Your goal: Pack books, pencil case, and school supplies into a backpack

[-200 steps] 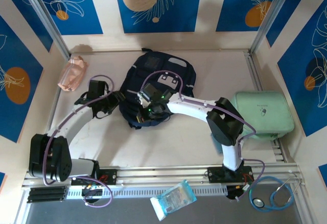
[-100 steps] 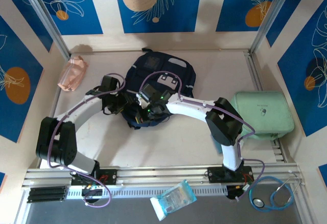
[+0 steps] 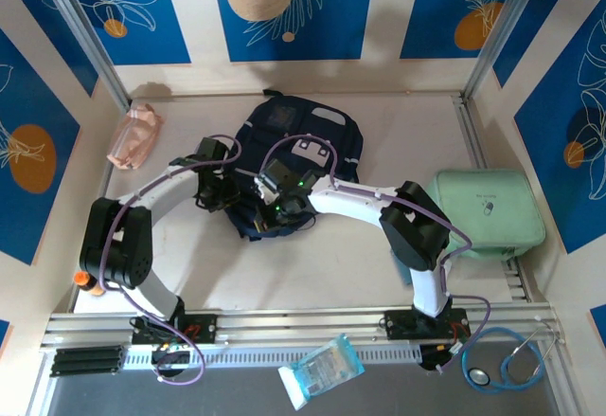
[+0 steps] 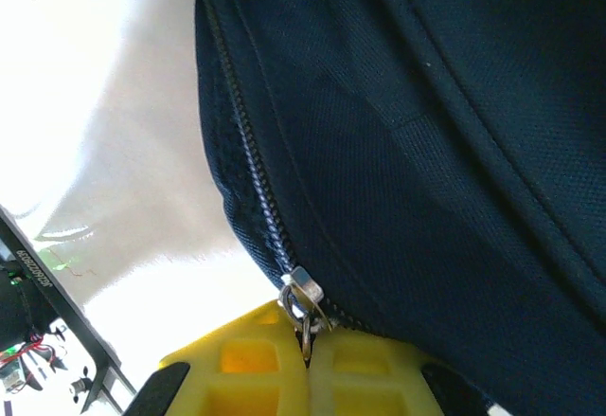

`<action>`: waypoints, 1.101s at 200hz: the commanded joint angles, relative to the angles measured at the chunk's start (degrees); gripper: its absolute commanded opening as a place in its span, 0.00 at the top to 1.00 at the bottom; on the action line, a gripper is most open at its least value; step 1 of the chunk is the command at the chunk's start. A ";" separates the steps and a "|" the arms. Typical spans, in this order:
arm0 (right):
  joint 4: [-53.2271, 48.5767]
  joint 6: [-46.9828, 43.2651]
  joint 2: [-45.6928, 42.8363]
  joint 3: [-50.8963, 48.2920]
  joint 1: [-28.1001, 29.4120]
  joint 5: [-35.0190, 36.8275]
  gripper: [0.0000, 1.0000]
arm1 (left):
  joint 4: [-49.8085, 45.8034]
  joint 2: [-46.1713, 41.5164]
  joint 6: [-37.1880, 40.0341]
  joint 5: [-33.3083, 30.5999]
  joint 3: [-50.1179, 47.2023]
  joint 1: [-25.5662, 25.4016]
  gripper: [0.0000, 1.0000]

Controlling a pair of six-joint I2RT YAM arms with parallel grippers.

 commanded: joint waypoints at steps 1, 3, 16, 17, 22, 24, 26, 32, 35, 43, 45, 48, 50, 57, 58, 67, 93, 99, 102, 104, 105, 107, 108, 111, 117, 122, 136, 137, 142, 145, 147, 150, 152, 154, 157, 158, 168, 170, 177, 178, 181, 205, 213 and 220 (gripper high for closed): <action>-3.45 -1.06 -2.94 -1.98 0.03 0.43 1.00 | -1.50 0.09 0.98 -3.11 1.68 -0.22 0.89; -3.53 -1.16 -3.10 -2.13 0.04 0.52 1.00 | -1.58 -0.04 1.06 -3.26 1.77 -0.24 0.90; -4.22 -2.23 -4.02 -3.71 0.05 1.21 1.00 | -1.88 -0.60 1.35 -3.93 2.06 -0.22 0.92; -4.30 -2.33 -4.13 -3.86 0.00 1.25 1.00 | -1.93 -0.66 1.32 -3.99 2.12 -0.20 0.92; -4.64 -2.61 -4.59 -4.56 -0.01 1.75 1.00 | -2.18 -0.87 1.50 -4.25 2.29 -0.26 0.92; -4.77 -2.77 -4.81 -4.87 -0.03 2.02 1.00 | -2.28 -0.94 1.54 -4.38 2.34 -0.20 0.92; -4.91 -2.88 -5.06 -5.12 -0.10 2.28 1.00 | -2.37 -1.02 1.61 -4.50 2.41 -0.19 0.92; -5.34 -3.16 -5.51 -6.07 -0.11 3.22 1.00 | -2.63 -1.31 1.79 -4.81 2.61 -0.19 0.93; -5.67 -3.32 -5.88 -6.44 -0.26 3.68 1.00 | -2.81 -1.40 1.88 -4.98 2.69 -0.21 0.93; -6.71 -3.47 -6.52 -7.38 -0.52 5.03 1.00 | -3.16 -1.75 2.14 -5.42 3.00 -0.14 0.94; -6.96 -3.47 -6.63 -7.59 -0.60 5.41 1.00 | -3.25 -1.77 2.16 -5.49 3.04 -0.13 0.94; -7.39 -3.43 -6.88 -7.86 -0.77 6.01 1.00 | -3.38 -1.90 2.28 -5.53 3.12 -0.12 0.94; -7.65 -3.35 -7.01 -8.09 -0.88 6.38 1.00 | -3.46 -1.96 2.37 -5.60 3.14 -0.13 0.94; -8.41 -3.47 -7.51 -8.92 -1.38 7.60 1.00 | -3.72 -2.27 2.46 -5.84 3.29 -0.11 0.94; -8.50 -3.47 -7.59 -9.01 -1.46 7.78 1.00 | -3.73 -2.24 2.53 -5.87 3.31 -0.11 0.94; -9.29 -3.47 -8.35 -10.01 -2.00 9.37 1.00 | -3.95 -2.44 2.68 -6.14 3.40 -0.02 0.94; -11.01 -3.43 -10.23 -12.53 -4.01 13.31 1.00 | -4.25 -3.02 3.14 -6.59 3.30 0.04 0.95; -11.20 -3.38 -10.67 -13.18 -4.52 13.94 1.00 | -4.36 -3.10 3.28 -6.75 3.30 0.06 0.95; -11.29 -3.31 -10.91 -13.48 -4.83 14.20 1.00 | -4.41 -3.21 3.36 -6.81 3.32 0.03 0.95; -11.31 -3.26 -11.05 -13.71 -5.04 14.33 1.00 | -4.44 -3.19 3.39 -6.89 3.32 0.11 0.95; -11.31 -3.23 -11.11 -13.82 -5.13 14.44 1.00 | -4.44 -3.23 3.39 -6.92 3.32 0.05 0.95; -11.36 -3.21 -11.27 -14.02 -5.31 14.55 1.00 | -4.49 -3.22 3.37 -6.94 3.27 0.14 0.95; -11.38 -3.17 -11.31 -14.06 -5.44 14.64 1.00 | -4.52 -3.20 3.38 -6.99 3.25 0.15 0.95; -11.39 -3.13 -11.57 -14.44 -5.75 14.86 1.00 | -4.60 -3.19 3.42 -7.17 3.21 0.16 0.95; -11.26 -3.01 -12.12 -15.15 -6.43 15.20 1.00 | -4.79 -3.32 3.55 -7.37 3.23 0.12 0.95; -11.16 -2.95 -12.50 -15.69 -6.97 15.53 1.00 | -4.96 -3.28 3.69 -7.54 3.22 0.25 0.95; -11.05 -2.94 -13.35 -17.02 -8.47 17.11 1.00 | -5.15 -3.41 3.87 -7.74 3.14 0.34 0.96; -11.10 -2.94 -13.41 -17.10 -8.56 17.24 1.00 | -5.15 -3.43 3.90 -7.78 3.14 0.34 0.96; -11.05 -3.02 -13.61 -17.49 -9.08 17.91 1.00 | -5.23 -3.54 3.91 -7.82 3.08 0.43 0.96; -11.05 -3.10 -13.82 -17.72 -9.39 18.33 1.00 | -5.24 -3.54 3.97 -7.89 3.06 0.42 0.96; -10.99 -3.22 -13.86 -17.85 -9.61 18.51 1.00 | -5.20 -3.54 4.00 -7.89 2.99 0.47 0.96; -10.82 -3.50 -14.03 -18.07 -9.95 18.61 1.00 | -5.24 -3.56 3.94 -7.83 2.95 0.47 0.96; -10.69 -3.76 -14.07 -18.24 -10.21 18.60 1.00 | -5.24 -3.59 3.99 -7.83 2.96 0.50 0.96; -10.50 -4.03 -14.21 -18.42 -10.36 18.51 1.00 | -5.28 -3.64 3.94 -7.89 2.97 0.51 0.96; -10.26 -4.49 -14.26 -18.68 -10.77 18.39 1.00 | -5.32 -3.63 4.05 -7.91 2.87 0.59 0.96; -10.17 -4.64 -14.30 -18.72 -10.90 18.36 1.00 | -5.33 -3.63 4.07 -7.96 2.87 0.60 0.96; -9.38 -5.99 -14.75 -19.27 -11.90 18.75 1.00 | -5.50 -3.78 4.12 -8.00 2.87 0.69 0.97; -9.32 -6.23 -14.78 -19.35 -12.08 18.94 1.00 | -5.50 -3.77 4.15 -8.00 2.88 0.74 0.97; -8.99 -7.15 -14.96 -19.47 -12.62 19.93 1.00 | -5.57 -3.85 4.20 -8.13 2.87 0.78 0.97; -8.97 -7.29 -14.96 -19.43 -12.70 20.14 1.00 | -5.58 -3.87 4.24 -8.15 2.88 0.78 0.97; -8.95 -7.60 -15.07 -19.47 -12.96 20.81 1.00 | -5.67 -3.89 4.24 -8.19 2.92 0.86 0.97; -8.31 -9.37 -15.16 -18.88 -15.49 25.22 1.00 | -6.15 -4.32 4.49 -8.55 2.93 1.20 0.98; -7.56 -9.70 -15.15 -18.78 -16.51 26.23 1.00 | -6.27 -4.46 4.62 -8.61 2.89 1.29 0.98; -6.92 -9.82 -15.16 -18.56 -17.52 26.78 1.00 | -6.36 -4.61 4.66 -8.65 2.86 1.39 0.98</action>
